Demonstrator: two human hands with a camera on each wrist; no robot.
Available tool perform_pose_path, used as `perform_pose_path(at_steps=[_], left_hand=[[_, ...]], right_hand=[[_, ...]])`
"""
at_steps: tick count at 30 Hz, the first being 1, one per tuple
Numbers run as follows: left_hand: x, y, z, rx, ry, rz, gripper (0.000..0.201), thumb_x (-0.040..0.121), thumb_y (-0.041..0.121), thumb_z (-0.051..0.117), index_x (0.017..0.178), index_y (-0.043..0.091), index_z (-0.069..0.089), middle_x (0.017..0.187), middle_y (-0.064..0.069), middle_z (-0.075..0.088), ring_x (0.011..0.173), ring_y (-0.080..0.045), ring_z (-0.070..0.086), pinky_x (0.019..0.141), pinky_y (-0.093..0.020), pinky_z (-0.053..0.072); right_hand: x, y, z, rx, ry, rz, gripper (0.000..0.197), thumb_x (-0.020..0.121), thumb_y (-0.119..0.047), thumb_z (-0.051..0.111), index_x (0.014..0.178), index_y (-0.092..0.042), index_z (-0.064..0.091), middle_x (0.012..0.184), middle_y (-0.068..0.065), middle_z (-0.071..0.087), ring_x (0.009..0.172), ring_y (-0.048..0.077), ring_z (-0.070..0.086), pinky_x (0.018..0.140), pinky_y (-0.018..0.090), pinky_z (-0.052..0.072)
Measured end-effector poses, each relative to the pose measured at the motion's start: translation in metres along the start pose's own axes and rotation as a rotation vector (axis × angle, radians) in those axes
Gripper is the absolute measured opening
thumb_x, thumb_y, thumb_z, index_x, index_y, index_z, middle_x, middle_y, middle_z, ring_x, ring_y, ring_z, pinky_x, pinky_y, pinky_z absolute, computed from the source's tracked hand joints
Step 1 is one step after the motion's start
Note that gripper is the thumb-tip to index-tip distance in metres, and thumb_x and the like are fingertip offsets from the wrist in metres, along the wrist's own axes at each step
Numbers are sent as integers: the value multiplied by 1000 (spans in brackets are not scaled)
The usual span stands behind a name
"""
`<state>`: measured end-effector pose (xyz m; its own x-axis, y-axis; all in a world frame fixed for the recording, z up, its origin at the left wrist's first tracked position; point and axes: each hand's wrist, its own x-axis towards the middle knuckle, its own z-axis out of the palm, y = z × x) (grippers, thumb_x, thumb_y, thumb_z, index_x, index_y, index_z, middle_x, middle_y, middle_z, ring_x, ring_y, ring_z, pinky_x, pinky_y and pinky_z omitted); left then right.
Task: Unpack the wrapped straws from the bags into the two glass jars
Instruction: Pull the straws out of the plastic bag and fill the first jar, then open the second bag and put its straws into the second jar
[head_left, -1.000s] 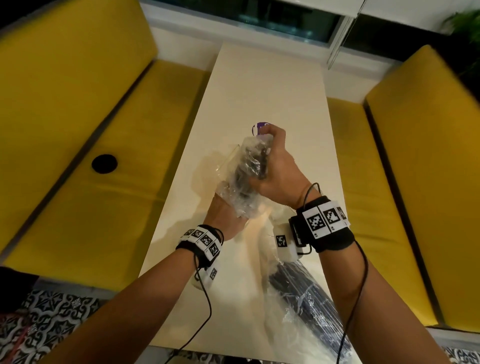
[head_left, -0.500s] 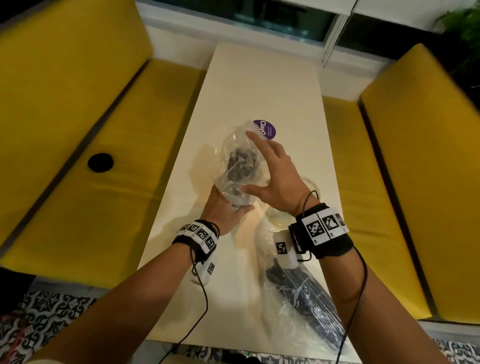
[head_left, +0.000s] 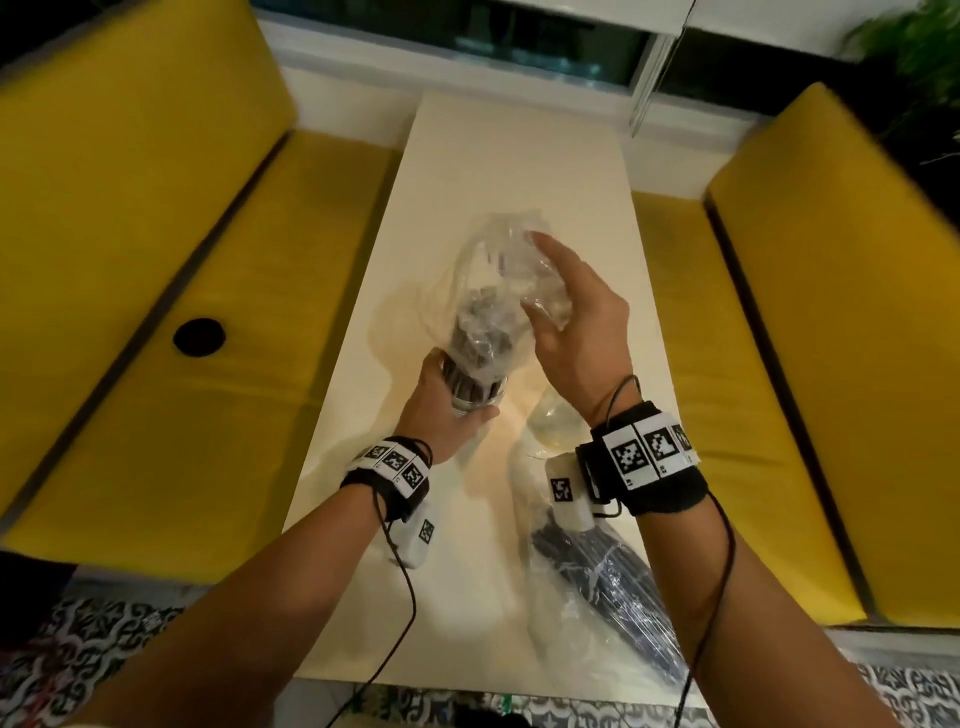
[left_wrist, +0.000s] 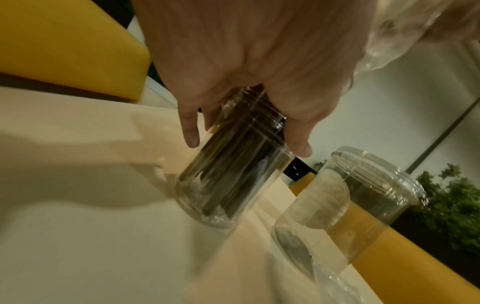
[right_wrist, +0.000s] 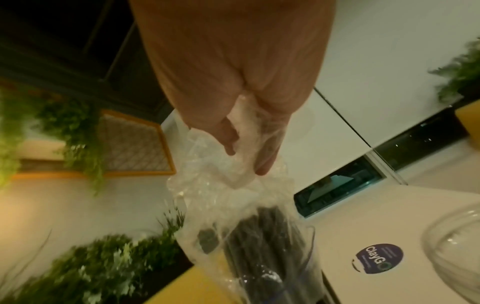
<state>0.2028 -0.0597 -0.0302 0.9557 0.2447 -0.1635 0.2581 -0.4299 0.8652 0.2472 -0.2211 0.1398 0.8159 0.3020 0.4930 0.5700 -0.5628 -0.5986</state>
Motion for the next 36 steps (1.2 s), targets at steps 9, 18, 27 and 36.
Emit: perform_pose_path(at_steps=[9, 18, 27, 36], left_hand=[[4, 4, -16, 86, 10, -33, 120, 73, 56, 90, 166, 21, 22, 151, -13, 49, 137, -37, 56, 116, -53, 48], [-29, 8, -41, 14, 68, -64, 109, 74, 32, 93, 161, 13, 30, 158, -14, 39, 144, -30, 47, 118, -51, 48], [-121, 33, -66, -446, 324, 238, 20, 110, 13, 46, 93, 11, 57, 73, -14, 56, 54, -9, 48, 49, -18, 39], [-129, -69, -17, 104, -54, 139, 29, 103, 29, 68, 132, 32, 69, 129, 8, 68, 114, -9, 66, 97, -34, 59]], right_hand=[[-8, -29, -24, 96, 320, -65, 34, 90, 3, 62, 124, -2, 65, 114, 15, 65, 104, 21, 62, 91, 27, 53], [-53, -51, -31, 281, 416, -126, 16, 82, 8, 53, 96, 7, 60, 85, 14, 62, 74, 23, 57, 64, 39, 48], [-154, -29, 40, 170, 43, -111, 21, 84, -9, 55, 96, 3, 67, 90, 11, 55, 77, 25, 54, 65, 37, 48], [-213, 15, 88, 244, -576, 421, 66, 83, -14, 54, 146, -8, 36, 138, 9, 51, 125, 23, 52, 107, 36, 46]])
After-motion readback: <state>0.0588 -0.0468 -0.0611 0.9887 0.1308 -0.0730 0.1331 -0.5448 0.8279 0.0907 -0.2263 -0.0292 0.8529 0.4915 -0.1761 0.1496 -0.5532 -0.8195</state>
